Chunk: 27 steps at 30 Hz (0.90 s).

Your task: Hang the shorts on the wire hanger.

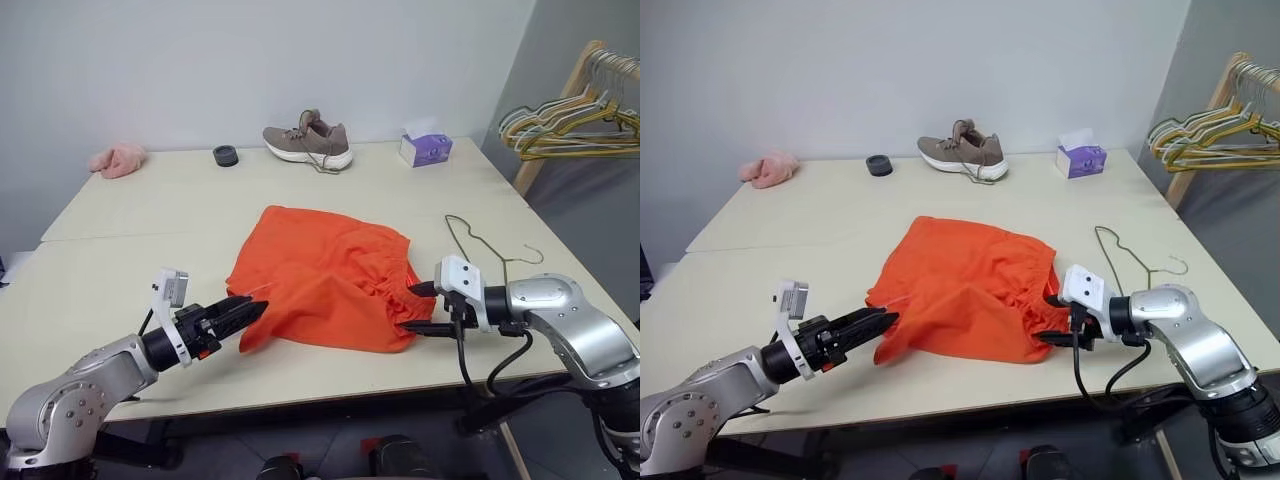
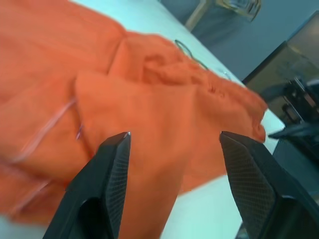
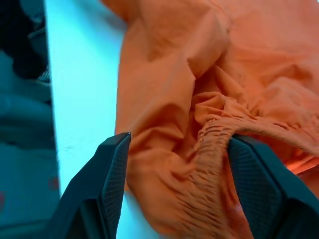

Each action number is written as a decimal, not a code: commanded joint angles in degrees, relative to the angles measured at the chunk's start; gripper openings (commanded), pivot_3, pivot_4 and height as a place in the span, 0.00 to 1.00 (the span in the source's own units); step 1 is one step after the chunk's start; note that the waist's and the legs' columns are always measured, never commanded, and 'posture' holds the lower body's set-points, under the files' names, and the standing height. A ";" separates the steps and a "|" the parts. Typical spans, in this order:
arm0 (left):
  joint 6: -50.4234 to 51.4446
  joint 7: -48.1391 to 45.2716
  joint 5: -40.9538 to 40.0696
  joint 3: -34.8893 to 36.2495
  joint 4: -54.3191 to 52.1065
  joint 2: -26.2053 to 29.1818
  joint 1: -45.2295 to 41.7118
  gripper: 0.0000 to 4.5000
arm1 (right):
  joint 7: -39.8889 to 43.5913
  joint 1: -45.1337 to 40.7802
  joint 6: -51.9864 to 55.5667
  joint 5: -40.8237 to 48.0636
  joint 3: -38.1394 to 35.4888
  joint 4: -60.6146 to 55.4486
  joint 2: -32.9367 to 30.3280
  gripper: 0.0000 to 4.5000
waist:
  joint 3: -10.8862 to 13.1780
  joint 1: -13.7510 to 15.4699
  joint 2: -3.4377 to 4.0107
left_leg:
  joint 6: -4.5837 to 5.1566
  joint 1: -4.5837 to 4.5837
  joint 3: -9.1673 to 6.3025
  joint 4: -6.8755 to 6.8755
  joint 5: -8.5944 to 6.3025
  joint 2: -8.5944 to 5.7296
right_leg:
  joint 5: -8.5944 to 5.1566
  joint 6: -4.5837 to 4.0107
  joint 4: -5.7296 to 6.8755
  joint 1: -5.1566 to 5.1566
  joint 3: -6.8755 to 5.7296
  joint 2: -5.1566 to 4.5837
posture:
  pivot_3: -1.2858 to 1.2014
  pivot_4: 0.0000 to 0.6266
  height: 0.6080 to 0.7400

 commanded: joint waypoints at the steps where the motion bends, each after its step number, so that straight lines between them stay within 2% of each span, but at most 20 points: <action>1: -1.10 0.48 0.22 0.52 -2.71 0.76 -2.33 0.67 | 1.52 0.55 -1.14 1.65 -2.61 -1.70 -1.35 0.70 | 0.02 -0.11 -0.02 | 0.00 0.00 0.02 0.00 0.00 0.00 | 0.00 0.00 -0.01 -0.01 0.02 0.00 | 0.45 0.00 1.00; 6: -7.83 -7.20 14.20 -10.16 -3.04 8.38 -5.08 0.67 | 2.81 -0.25 -2.95 0.52 -2.20 -0.88 -2.46 0.70 | 0.03 -0.09 -0.01 | 0.00 0.07 -0.01 -0.01 0.00 -0.01 | 0.00 -0.01 0.03 0.03 -0.01 0.02 | 0.45 0.00 1.00; 14: -16.20 -19.59 26.50 -19.49 5.07 15.87 -12.74 0.67 | 3.83 -0.19 -1.92 0.92 -1.91 -1.49 -3.30 0.70 | 0.06 -0.23 0.00 | 0.00 0.15 0.05 -0.03 0.00 0.00 | -0.01 -0.02 0.04 0.06 0.02 0.04 | 0.44 0.00 1.00; 17: -17.05 -22.14 28.21 -20.17 8.04 16.65 -15.62 0.78 | 3.87 0.55 -1.67 1.12 -2.20 -2.23 -3.57 0.71 | 0.06 -0.26 0.00 | 0.00 0.07 0.04 -0.03 0.00 0.00 | -0.01 -0.01 0.02 0.03 0.01 0.04 | 0.44 0.00 1.00; 20: -16.42 -24.52 28.29 -20.60 9.05 16.28 -17.46 0.98 | 4.13 1.27 -1.37 1.43 -2.47 -3.13 -4.10 0.71 | 0.06 -0.31 0.00 | 0.00 0.04 0.05 -0.03 0.00 0.00 | -0.01 0.00 0.01 0.01 0.01 0.03 | 0.44 0.00 1.00; 27: -15.05 -31.12 29.58 -25.35 10.60 15.72 -20.43 0.99 | 5.31 0.66 -1.52 2.72 -3.55 -5.86 -5.68 0.71 | 0.06 -0.45 -0.01 | 0.00 0.02 0.03 -0.01 0.00 0.01 | -0.01 0.00 0.03 -0.01 -0.01 0.03 | 0.43 0.00 1.00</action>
